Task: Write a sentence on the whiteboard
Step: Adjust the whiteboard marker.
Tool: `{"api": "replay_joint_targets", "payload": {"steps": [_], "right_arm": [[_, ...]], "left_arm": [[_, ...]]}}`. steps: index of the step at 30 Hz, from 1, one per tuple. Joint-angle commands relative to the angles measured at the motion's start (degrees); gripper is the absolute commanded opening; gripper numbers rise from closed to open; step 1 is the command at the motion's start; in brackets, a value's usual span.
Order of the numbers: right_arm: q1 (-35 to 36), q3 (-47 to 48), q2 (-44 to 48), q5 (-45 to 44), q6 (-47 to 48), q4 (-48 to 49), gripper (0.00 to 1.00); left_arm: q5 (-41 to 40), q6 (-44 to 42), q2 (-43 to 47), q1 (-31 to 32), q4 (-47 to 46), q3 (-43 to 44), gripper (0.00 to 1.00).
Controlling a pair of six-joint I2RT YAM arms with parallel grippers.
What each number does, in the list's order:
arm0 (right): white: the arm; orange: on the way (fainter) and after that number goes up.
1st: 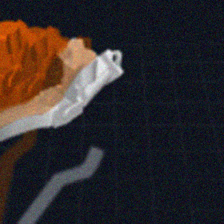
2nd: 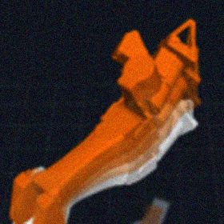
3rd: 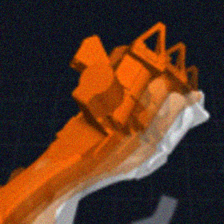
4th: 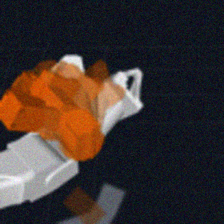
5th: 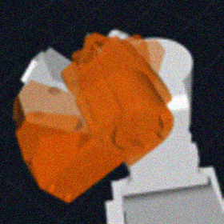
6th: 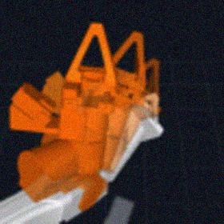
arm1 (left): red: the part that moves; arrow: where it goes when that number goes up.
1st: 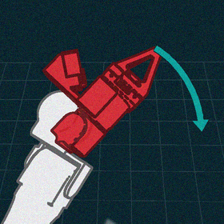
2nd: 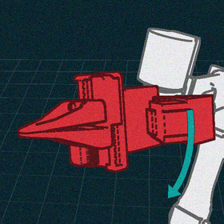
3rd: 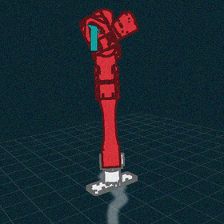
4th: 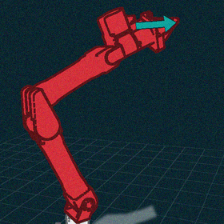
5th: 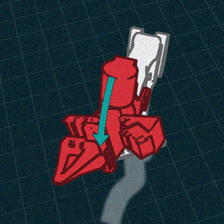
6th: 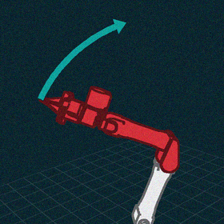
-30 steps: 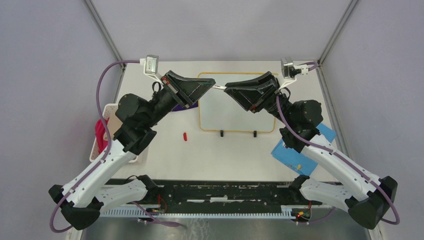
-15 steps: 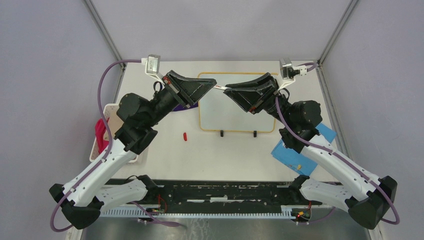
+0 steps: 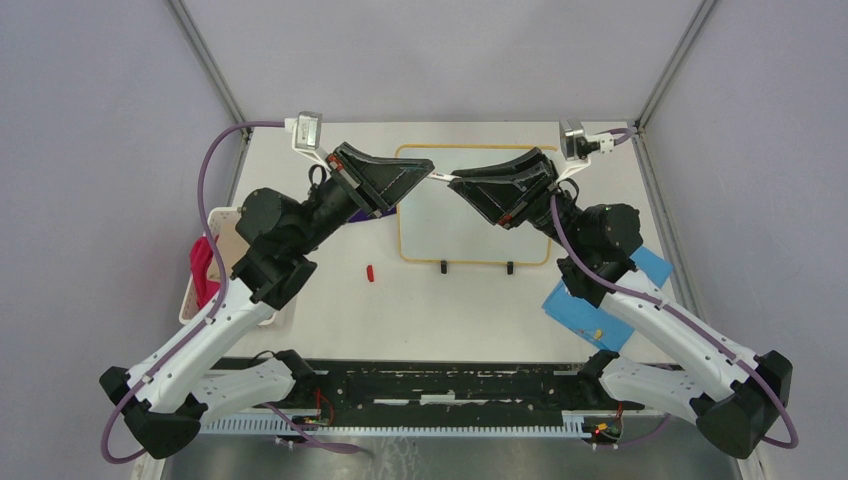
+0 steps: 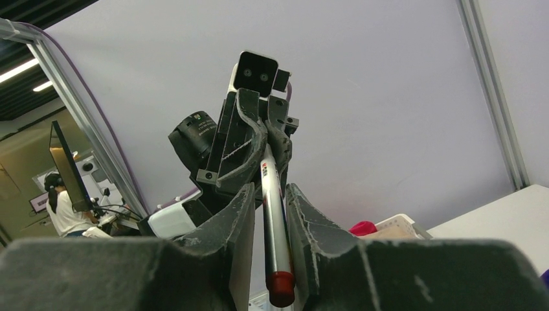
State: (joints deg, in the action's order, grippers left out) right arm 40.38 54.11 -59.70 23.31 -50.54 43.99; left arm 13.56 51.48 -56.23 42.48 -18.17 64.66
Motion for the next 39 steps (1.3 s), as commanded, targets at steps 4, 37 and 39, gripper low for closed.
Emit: {"api": "replay_joint_targets", "payload": {"steps": [4,37,39], "right_arm": [[0.00,-0.32,0.75,-0.12,-1.67,5.88,0.31],[0.10,2.91,12.77,-15.13,31.16,-31.87,0.00],[0.06,4.83,13.87,-22.47,36.91,-40.65,0.00]], "left_arm": [[-1.76,0.35,0.68,-0.03,-2.06,-0.48,0.02],[-13.16,-16.10,10.47,-0.03,14.99,-0.77,0.82],[-17.35,-21.70,12.21,-0.03,19.44,-0.81,0.83]]}}
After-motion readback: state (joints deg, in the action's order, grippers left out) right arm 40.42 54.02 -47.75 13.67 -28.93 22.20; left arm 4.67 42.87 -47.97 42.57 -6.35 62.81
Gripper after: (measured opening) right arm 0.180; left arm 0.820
